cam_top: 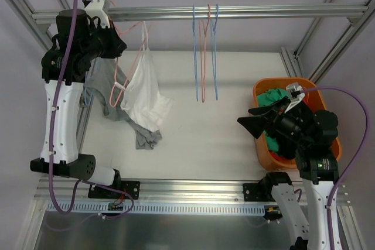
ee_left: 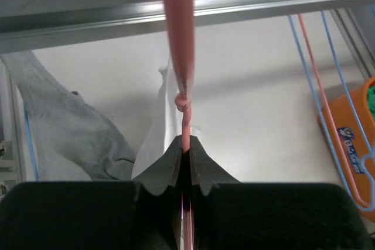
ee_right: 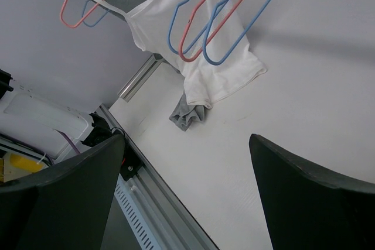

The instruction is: Remove the tank top from the hanger

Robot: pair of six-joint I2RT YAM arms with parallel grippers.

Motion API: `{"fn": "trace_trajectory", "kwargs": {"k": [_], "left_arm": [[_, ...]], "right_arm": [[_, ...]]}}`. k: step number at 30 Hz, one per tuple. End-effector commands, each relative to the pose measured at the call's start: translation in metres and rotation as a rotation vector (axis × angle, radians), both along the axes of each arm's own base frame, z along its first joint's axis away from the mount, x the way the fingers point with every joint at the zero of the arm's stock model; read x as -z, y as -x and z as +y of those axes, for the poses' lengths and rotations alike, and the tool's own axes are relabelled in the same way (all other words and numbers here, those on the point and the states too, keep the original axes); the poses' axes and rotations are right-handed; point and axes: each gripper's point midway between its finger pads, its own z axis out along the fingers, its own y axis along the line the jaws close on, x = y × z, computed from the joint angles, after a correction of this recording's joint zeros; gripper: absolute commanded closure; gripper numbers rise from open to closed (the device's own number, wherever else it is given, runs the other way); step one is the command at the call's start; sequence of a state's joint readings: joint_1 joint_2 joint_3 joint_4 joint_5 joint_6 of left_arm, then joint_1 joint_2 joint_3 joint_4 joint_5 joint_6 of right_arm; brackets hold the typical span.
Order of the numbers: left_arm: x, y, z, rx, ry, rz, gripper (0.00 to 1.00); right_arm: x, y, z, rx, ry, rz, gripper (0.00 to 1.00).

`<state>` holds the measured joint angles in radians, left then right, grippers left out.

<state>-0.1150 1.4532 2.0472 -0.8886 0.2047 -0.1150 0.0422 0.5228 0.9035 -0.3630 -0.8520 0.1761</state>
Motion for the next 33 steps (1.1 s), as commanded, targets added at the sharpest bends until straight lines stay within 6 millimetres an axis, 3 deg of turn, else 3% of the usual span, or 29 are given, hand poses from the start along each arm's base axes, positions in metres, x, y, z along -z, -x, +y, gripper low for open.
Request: {"fn": "trace_trajectory", "kwargs": {"k": [1,7,9,12,18,19,24,25,26,27,28,31,33], "left_arm": [[-0.046,0.024,-0.019,0.083,0.058,-0.139,1.00],[-0.036,0.047,-0.038,0.131,0.036,-0.135,1.00],[-0.023,0.051,-0.041,0.131,0.031,-0.107,1.00],[-0.010,0.076,-0.048,0.163,0.059,-0.077,1.00],[0.029,0.159,-0.068,0.353,0.161,-0.004,1.00],[0.045,0.174,-0.065,0.359,0.170,0.014,1.00],[0.105,0.222,-0.067,0.431,0.231,0.136,1.00],[0.126,0.233,-0.068,0.452,0.247,0.187,1.00],[0.135,0.245,-0.075,0.497,0.285,0.232,1.00],[0.143,0.252,-0.077,0.524,0.303,0.259,1.00],[0.158,0.260,-0.078,0.540,0.314,0.294,1.00],[0.171,0.280,-0.083,0.606,0.362,0.345,1.00],[0.169,0.295,-0.089,0.685,0.402,0.372,1.00]], "right_arm": [[-0.011,0.001,0.004,-0.022,-0.019,-0.047,0.07],[-0.012,0.001,0.004,-0.024,-0.022,-0.046,0.07],[-0.012,0.001,0.005,-0.028,-0.023,-0.047,0.07],[-0.015,0.006,0.009,-0.065,-0.032,-0.049,0.07],[-0.017,0.021,0.028,-0.188,-0.045,-0.040,0.07],[-0.014,0.020,0.031,-0.190,-0.041,-0.038,0.07],[0.021,0.036,0.057,-0.289,-0.017,-0.006,0.09],[0.042,0.032,0.062,-0.268,-0.004,0.029,0.10],[0.048,0.046,0.072,-0.329,-0.006,0.025,0.12],[0.051,0.048,0.077,-0.337,-0.014,0.009,0.14],[0.071,0.051,0.086,-0.326,0.005,0.037,0.17],[0.091,0.058,0.103,-0.301,0.024,0.023,0.23],[0.106,0.045,0.114,-0.211,0.053,0.007,0.26]]}}
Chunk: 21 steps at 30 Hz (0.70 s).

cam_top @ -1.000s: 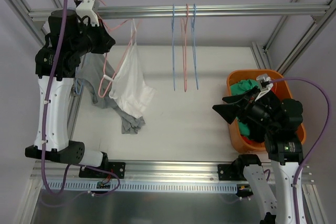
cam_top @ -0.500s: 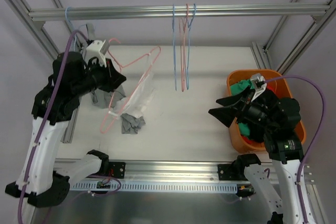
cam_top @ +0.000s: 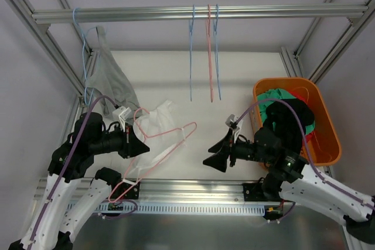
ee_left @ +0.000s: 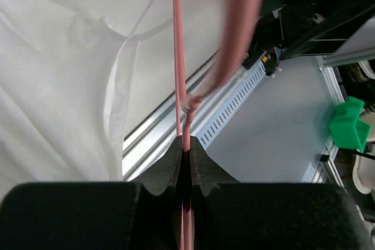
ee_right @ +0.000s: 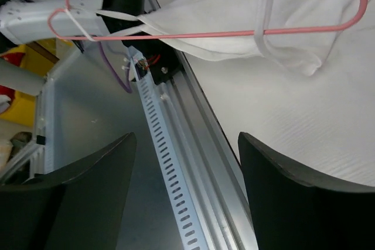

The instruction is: Remove the tank top from the hanger

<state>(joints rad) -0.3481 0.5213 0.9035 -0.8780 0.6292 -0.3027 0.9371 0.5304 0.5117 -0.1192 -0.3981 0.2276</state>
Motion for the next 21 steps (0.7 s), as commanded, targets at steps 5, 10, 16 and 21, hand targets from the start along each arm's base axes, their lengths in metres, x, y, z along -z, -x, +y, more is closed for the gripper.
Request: {"fn": "trace_trajectory", "kwargs": {"k": [5,10,16,21], "left_arm": [[-0.025,0.047,-0.020,0.221,0.183,0.041,1.00],[-0.026,0.048,-0.021,0.245,0.185,0.043,1.00],[-0.025,0.043,-0.019,0.224,0.161,0.022,1.00],[-0.021,0.026,-0.013,0.137,0.103,-0.013,1.00]], "right_arm": [[0.005,-0.044,0.038,0.346,0.075,-0.247,0.36],[-0.007,-0.059,0.054,0.455,0.105,-0.324,0.49],[-0.017,-0.065,0.060,0.468,0.114,-0.364,0.51],[-0.022,-0.060,0.063,0.444,0.082,-0.366,0.50]]}}
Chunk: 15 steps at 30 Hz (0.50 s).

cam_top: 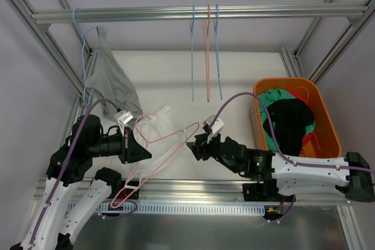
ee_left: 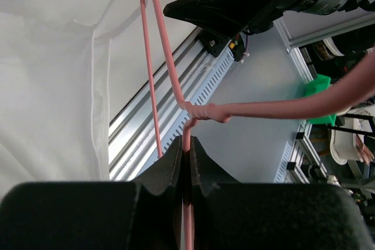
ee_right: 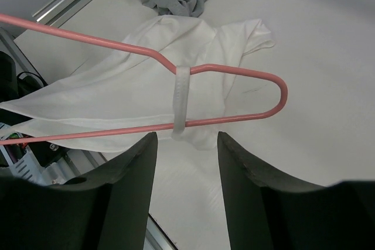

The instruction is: Remove the tank top from the hanger

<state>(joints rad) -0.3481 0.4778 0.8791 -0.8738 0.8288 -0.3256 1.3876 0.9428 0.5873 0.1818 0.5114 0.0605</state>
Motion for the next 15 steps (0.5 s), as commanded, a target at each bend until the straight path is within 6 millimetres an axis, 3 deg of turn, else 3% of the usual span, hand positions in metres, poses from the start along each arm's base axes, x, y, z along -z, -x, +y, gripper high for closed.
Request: {"fn": "trace_trajectory", "kwargs": {"k": [1,11,15], "left_arm": [[-0.009,-0.007,0.001,-0.011,-0.014,-0.047,1.00],[-0.019,-0.002,-0.002,0.031,0.010,-0.061,1.00],[-0.023,0.001,-0.003,0.046,0.023,-0.070,1.00]], "right_arm": [[-0.039,-0.006,0.006,0.033,-0.115,-0.046,0.51],[-0.042,-0.024,0.014,0.095,-0.037,-0.108,0.51],[-0.043,-0.033,0.016,0.120,-0.032,-0.105,0.57]]}}
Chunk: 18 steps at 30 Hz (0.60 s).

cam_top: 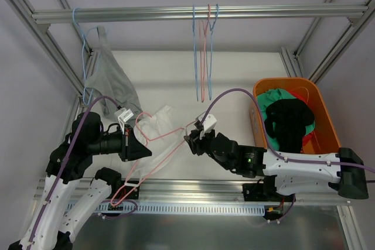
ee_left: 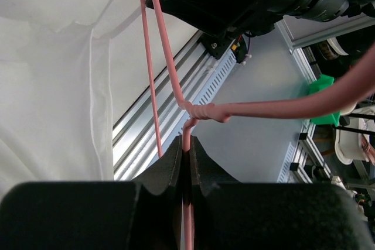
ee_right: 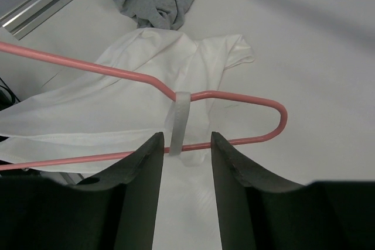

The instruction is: Remove the tank top from the hanger

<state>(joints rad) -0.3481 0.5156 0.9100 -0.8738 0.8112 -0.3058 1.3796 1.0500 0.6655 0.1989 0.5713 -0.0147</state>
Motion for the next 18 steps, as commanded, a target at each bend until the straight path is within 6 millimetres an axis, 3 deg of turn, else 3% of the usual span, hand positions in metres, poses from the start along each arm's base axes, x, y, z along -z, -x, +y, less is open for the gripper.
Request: {"fn": "trace_trajectory", "kwargs": {"k": [1,5,6,8,9,10,17,18], "left_arm": [[-0.020,0.010,-0.003,0.056,0.041,-0.056,1.00],[-0.021,0.013,-0.003,0.070,0.050,-0.063,1.00],[-0.021,0.013,-0.003,0.070,0.049,-0.068,1.00],[-0.021,0.012,-0.003,0.069,0.048,-0.071,1.00],[-0.020,0.012,-0.003,0.067,0.045,-0.067,1.00],[-0.020,0.011,-0.003,0.067,0.044,-0.068,1.00],[-0.028,0.010,-0.006,0.098,0.054,-0.067,1.00],[-0.033,0.011,-0.008,0.116,0.062,-0.074,1.00]], "right_arm": [[-0.034,-0.017,0.006,0.067,-0.091,-0.039,0.59],[-0.034,-0.020,0.009,0.070,-0.094,-0.031,0.66],[-0.034,-0.020,0.010,0.072,-0.092,-0.031,0.76],[-0.037,-0.021,0.009,0.080,-0.101,-0.034,0.82],[-0.037,-0.023,0.005,0.096,-0.101,-0.038,0.95],[-0.040,-0.024,0.003,0.106,-0.113,-0.038,0.99],[-0.063,-0.032,-0.048,0.240,-0.166,-0.084,1.00],[-0.076,-0.033,-0.061,0.262,-0.195,-0.096,1.00]]}}
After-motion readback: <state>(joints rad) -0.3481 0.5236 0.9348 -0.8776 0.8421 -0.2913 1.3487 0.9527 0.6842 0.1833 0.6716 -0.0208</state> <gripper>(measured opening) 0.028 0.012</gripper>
